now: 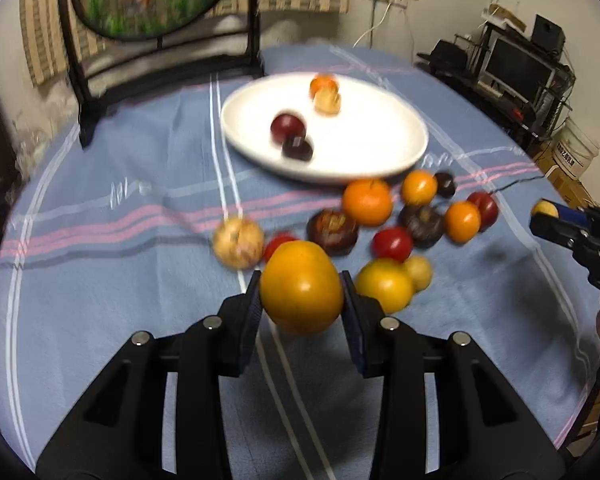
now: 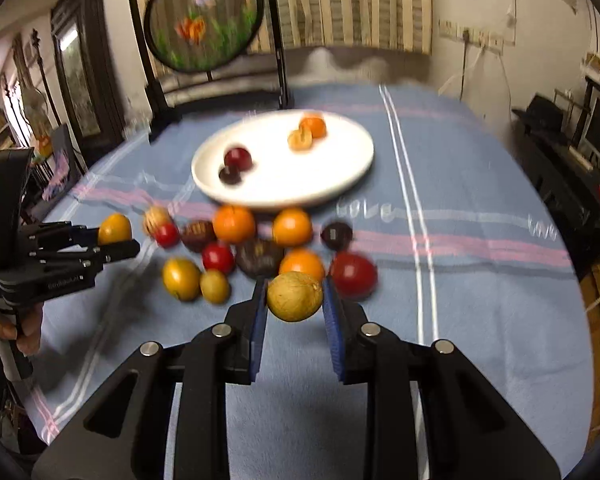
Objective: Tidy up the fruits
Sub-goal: 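Grasp the yellow-orange fruit with the left tool while the right tool grasps a small yellow fruit, then drop both yellow fruits onto the white plate and open both tools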
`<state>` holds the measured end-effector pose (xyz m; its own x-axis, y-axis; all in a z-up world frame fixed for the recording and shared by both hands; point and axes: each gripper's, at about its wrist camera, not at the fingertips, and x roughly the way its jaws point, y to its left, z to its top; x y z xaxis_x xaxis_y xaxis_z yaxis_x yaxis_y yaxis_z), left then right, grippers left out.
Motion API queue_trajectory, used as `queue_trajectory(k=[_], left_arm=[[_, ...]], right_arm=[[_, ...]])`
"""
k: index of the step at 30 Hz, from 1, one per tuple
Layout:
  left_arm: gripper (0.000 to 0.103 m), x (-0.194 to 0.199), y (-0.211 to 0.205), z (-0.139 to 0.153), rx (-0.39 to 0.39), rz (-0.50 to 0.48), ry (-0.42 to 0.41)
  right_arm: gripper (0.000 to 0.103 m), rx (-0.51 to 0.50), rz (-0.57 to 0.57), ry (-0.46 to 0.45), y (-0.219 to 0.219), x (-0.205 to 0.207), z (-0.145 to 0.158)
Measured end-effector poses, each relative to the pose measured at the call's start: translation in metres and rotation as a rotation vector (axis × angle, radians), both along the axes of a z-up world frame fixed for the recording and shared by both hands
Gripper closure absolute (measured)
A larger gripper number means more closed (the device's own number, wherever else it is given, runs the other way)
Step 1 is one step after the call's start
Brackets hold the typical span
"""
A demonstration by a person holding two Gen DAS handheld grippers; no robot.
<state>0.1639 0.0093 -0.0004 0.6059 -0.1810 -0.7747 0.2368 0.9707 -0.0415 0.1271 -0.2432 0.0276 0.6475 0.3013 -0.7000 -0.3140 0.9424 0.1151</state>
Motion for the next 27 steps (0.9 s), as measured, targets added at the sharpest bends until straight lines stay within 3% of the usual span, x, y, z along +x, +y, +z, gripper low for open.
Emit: queue_trajectory(k=[7, 15, 18, 19, 20, 22, 27], left_arm=[[0.065, 0.055, -0.026, 0.033, 0.007, -0.019, -0.076], [0.065, 0.141, -0.041, 0.01, -0.008, 0.034, -0.007], [0.065, 0.165, -0.046, -0.003, -0.015, 0.046, 0.029], [0.06, 0.171, -0.046, -0.005, -0.007, 0.061, 0.024], [0.045, 0.175, -0.046, -0.004, 0.017, 0.095, -0.001], [0.031, 0.175, -0.044, 0.001, 0.024, 0.129, -0.041], [0.031, 0.159, -0.039, 0.015, 0.03, 0.122, -0.068]], right_arm=[[0.075, -0.009, 0.046, -0.055, 0.022, 0.058, 0.014], [0.075, -0.058, 0.064, 0.054, 0.048, 0.153, -0.023], [0.066, -0.085, 0.072, 0.093, 0.053, 0.174, -0.038], [0.045, -0.088, 0.076, 0.101, 0.054, 0.177, -0.041], [0.04, -0.103, 0.077, 0.096, 0.055, 0.178, -0.041], [0.04, -0.136, 0.065, 0.052, 0.054, 0.175, -0.038], [0.04, -0.087, 0.036, 0.034, 0.034, 0.159, -0.025]])
